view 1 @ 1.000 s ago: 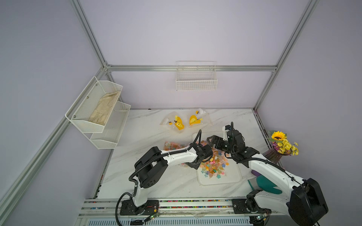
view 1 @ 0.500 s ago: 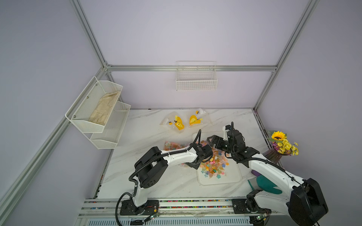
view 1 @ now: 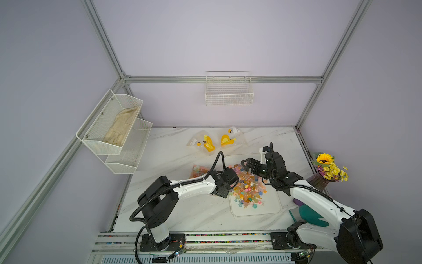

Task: Pour candies out of the ziploc bag
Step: Adjust the ziploc bag at the center of the board.

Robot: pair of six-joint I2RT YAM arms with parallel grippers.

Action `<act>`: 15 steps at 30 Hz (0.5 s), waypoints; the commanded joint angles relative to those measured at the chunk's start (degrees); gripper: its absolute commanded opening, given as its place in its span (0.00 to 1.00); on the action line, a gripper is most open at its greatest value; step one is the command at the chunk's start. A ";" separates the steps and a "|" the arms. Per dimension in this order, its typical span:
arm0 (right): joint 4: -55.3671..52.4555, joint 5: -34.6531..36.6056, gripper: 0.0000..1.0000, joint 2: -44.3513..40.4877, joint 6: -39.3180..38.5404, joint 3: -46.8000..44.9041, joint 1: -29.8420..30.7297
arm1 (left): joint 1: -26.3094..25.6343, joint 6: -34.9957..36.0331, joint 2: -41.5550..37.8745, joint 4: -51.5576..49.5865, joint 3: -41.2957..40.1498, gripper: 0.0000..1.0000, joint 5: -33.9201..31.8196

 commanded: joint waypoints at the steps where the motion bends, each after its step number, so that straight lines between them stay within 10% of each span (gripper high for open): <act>1: 1.26 -3.28 0.89 0.45 1.44 -1.51 -0.17 | 1.87 -1.51 -3.96 8.89 -5.54 0.00 4.88; 15: 6.20 -11.72 0.58 7.65 5.16 -3.33 4.81 | 7.63 -4.84 -9.77 21.19 -14.76 0.00 11.11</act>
